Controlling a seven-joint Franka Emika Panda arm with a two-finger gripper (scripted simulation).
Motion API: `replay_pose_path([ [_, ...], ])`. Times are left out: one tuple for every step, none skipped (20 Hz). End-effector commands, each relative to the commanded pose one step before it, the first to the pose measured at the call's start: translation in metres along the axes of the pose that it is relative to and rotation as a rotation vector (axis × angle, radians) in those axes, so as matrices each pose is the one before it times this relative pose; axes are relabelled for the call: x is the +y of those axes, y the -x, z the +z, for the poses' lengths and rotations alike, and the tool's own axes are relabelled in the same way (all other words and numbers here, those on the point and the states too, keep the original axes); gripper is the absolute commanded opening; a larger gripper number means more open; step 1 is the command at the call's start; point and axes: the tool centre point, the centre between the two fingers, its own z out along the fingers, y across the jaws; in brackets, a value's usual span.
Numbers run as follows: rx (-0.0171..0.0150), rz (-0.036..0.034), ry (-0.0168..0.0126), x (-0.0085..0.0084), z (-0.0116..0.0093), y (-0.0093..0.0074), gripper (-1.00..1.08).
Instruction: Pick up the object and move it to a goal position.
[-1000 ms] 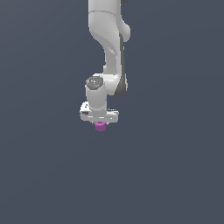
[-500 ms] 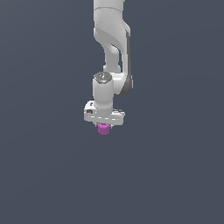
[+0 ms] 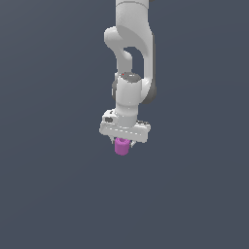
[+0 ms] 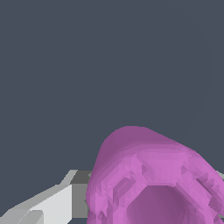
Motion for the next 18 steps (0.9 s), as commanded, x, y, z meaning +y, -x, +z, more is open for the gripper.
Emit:
replay_pose_path([
  [0.04890,0.01620,0.00724,-0.01032,-0.00885,-0.01188,-1.00],
  [0.01771,0.00580,0.00320,-0.00368,-0.00312,-0.00437,-1.00],
  [0.01715,0.00561,0.00312,-0.00356,-0.00303,-0.00423,-1.00],
  [0.01665,0.00543,0.00306,-0.00345,-0.00294,-0.00412,-1.00],
  [0.01622,0.00528,0.00300,-0.00336,-0.00287,-0.00401,-1.00],
  [0.01583,0.00514,0.00294,-0.00327,-0.00280,-0.00392,-1.00],
  [0.01549,0.00502,0.00290,-0.00320,-0.00274,-0.00384,-1.00],
  [0.01521,0.00492,0.00286,-0.00314,-0.00270,-0.00377,-1.00],
  [0.01497,0.00483,0.00283,-0.00308,-0.00266,-0.00372,-1.00],
  [0.01476,0.00475,0.00280,-0.00304,-0.00263,-0.00367,-1.00],
  [0.01458,0.00468,0.00278,-0.00300,-0.00259,-0.00363,-1.00],
  [0.01447,0.00464,0.00276,-0.00297,-0.00258,-0.00360,-1.00],
  [0.01435,0.00459,0.00275,-0.00295,-0.00256,-0.00358,-1.00],
  [0.01428,0.00456,0.00274,-0.00294,-0.00255,-0.00356,-1.00],
  [0.01425,0.00454,0.00274,-0.00293,-0.00255,-0.00356,-1.00],
  [0.01426,0.00453,0.00274,-0.00292,-0.00255,-0.00356,-1.00],
  [0.01427,0.00453,0.00275,-0.00293,-0.00256,-0.00357,-1.00],
  [0.01432,0.00453,0.00276,-0.00294,-0.00256,-0.00358,-1.00],
])
